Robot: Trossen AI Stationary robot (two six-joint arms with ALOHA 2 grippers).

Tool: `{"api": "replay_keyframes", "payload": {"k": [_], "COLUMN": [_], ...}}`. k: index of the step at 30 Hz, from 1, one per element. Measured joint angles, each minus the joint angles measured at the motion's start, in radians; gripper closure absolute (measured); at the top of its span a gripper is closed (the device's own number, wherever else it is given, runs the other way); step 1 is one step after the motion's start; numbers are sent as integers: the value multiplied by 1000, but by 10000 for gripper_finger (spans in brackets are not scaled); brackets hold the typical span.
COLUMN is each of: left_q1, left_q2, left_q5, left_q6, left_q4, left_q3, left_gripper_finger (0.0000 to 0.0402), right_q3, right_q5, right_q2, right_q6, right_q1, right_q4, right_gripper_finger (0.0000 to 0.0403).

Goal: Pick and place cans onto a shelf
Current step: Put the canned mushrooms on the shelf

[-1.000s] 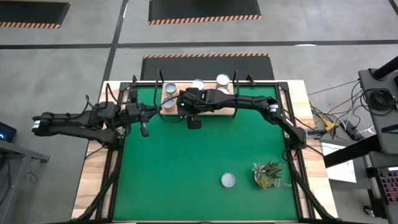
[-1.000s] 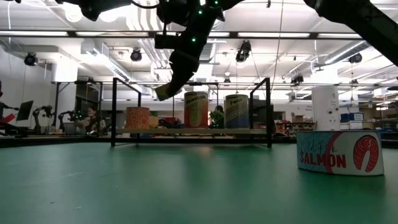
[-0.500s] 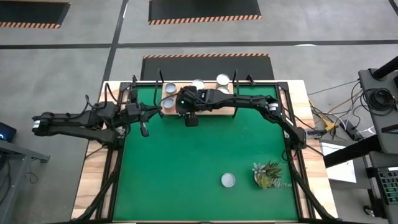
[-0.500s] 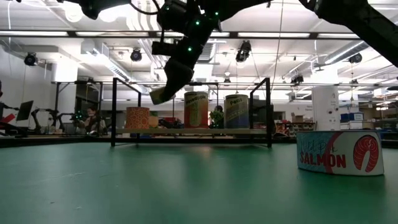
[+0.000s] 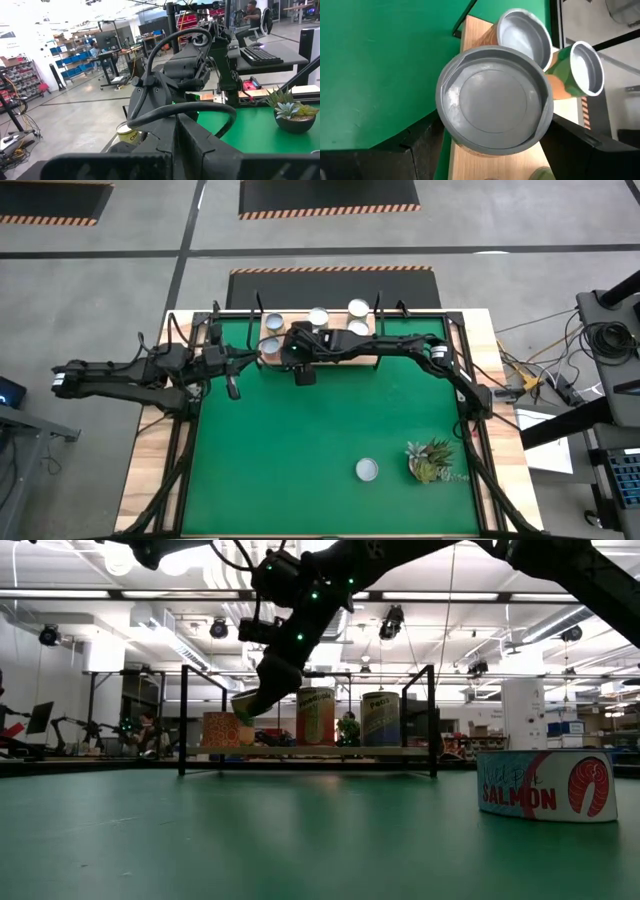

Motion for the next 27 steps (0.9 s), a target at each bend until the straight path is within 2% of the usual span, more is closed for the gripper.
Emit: {"api": "replay_keyframes", "payload": {"k": [12,21,27], "left_q1": [0,0,0], "left_q2": [-1,-1,-1], "left_q5": [0,0,0], "left_q6": [4,4,4], "left_q4": [9,6,4], "left_q3": [1,1,1], "left_gripper_finger": [402,402,402], "right_q3": [-89,-82,-82], "right_q5": [10,10,10], "right_q2": [0,0,0], "right_q6": [-10,10,21], "right_q1": [-16,-26,-35], "right_q4": [82,97,95], "right_gripper_finger": [128,84,82]}}
